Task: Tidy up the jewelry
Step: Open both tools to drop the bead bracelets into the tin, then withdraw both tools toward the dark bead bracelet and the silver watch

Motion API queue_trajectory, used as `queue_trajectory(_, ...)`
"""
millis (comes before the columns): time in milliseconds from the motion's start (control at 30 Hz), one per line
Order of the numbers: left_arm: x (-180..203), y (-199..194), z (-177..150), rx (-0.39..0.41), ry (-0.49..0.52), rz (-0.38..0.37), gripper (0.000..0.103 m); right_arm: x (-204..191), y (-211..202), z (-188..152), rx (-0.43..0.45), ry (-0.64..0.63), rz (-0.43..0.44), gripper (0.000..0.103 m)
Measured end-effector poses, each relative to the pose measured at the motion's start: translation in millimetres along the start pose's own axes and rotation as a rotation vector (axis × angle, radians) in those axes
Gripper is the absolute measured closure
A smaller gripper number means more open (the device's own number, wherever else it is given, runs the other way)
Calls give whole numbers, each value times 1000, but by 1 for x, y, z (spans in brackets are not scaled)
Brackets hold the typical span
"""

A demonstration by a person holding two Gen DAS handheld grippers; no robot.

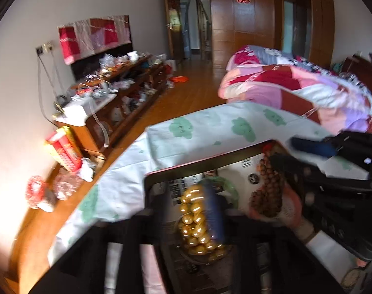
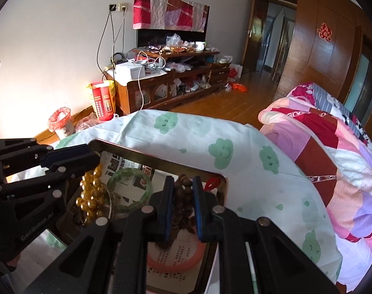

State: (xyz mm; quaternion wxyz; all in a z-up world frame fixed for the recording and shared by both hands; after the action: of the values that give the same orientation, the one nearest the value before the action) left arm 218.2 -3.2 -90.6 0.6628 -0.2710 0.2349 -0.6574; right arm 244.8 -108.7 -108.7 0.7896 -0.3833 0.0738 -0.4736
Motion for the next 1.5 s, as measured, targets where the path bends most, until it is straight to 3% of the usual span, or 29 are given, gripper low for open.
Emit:
queue_trajectory(33, -3, -6, 1, 34, 3, 22, 30, 1, -1, -2, -5, -4, -8, 54)
queue_trajectory(67, -4, -12, 3, 64, 2, 22, 25, 2, -2, -3, -3, -1, -11, 45)
queue_trajectory(100, -5, -16, 3, 70, -2, 8, 25, 5, -5, -5, 6, 9, -24, 44)
queue_trajectory(300, -17, -35, -12, 53, -43, -4, 25, 18, -22, -22, -10, 26, -36, 44)
queue_trajectory(467, -23, -54, -38, 36, -47, 34, 25, 24, -41, -45, -21, 42, -41, 36)
queue_trajectory(833, -14, -78, -98, -50, -43, 44, 25, 24, -74, -103, -61, 80, -65, 35)
queue_trajectory(1267, -1, -95, -159, -164, 13, 38, 25, 11, -109, -158, -78, 150, -73, 28)
queue_trajectory(1500, 11, -112, -171, -156, 36, 17, 25, -9, -124, -176, -78, 170, -46, 23)
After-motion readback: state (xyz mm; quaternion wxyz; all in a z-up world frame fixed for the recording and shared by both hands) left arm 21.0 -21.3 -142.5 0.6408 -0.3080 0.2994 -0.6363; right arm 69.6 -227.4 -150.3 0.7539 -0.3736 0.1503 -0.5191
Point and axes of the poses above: each gripper's, at about its wrist camera, not at the fingertips, and y roughly the way its jaws point, x to its right, z to its top, the point moved 10 cm from there along y, roughly the way its jaws point, and after that the axes turned 11 degrees about -y, right-handed, at the moved point
